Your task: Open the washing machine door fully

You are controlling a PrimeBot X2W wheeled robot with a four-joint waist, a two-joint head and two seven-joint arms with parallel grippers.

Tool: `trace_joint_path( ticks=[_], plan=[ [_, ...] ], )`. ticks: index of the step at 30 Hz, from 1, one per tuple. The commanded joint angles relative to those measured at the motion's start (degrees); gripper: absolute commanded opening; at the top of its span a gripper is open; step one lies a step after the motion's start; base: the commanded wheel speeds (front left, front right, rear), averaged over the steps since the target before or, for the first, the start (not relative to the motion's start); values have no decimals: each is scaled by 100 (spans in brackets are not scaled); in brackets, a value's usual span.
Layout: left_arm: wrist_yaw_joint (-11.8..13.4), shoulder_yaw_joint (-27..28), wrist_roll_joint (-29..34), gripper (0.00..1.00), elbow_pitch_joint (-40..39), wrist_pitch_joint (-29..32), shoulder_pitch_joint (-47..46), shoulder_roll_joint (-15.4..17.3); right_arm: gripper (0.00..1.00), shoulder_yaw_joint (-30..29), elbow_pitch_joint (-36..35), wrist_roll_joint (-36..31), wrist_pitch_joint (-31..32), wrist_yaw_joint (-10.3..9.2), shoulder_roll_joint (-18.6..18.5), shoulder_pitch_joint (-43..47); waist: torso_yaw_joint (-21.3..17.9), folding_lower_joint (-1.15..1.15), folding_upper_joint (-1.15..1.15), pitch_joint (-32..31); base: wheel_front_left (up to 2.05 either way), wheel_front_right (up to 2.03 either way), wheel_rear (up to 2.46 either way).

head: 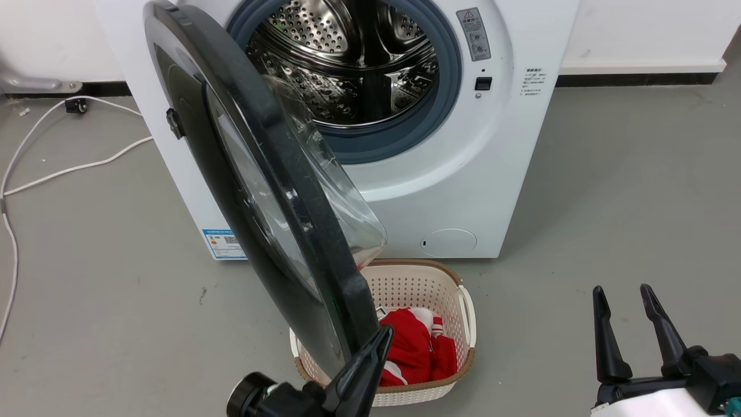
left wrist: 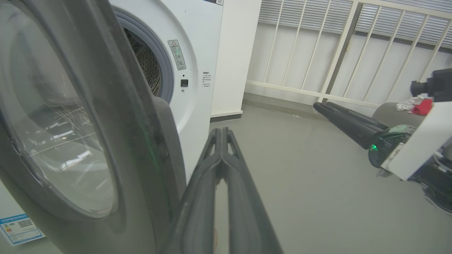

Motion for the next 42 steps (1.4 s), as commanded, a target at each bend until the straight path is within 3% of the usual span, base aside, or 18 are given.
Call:
trace_joint_path(
  ticks=[1,12,19,23,37,42],
  plan=[
    [-17,45,-41,0,124,-46,-183,-37,100,25,7,-12,-16,-4,11,-90,-29,0,0,37,0,0,0],
    [142,354,-125,0,863,-198,-747,-143,100,79,146,97,-17,-3,11,-189,-133,0,0,129,0,0,0],
    [237,353,-55,0,821,-259,-568,-88,100,31,223,175,-16,-4,12,-144,84,0,0,100,0,0,0],
    [311,338,-46,0,775,-248,-387,-46,100,23,254,175,-13,-3,12,-87,366,0,0,43,0,0,0],
    [579,444,-82,0,515,-233,-195,15,100,-71,192,110,49,-4,11,-153,1967,0,0,125,0,0,0],
    [649,618,-136,0,569,-286,-271,21,100,-46,178,84,76,-4,10,-211,2292,0,0,187,0,0,0]
  ],
)
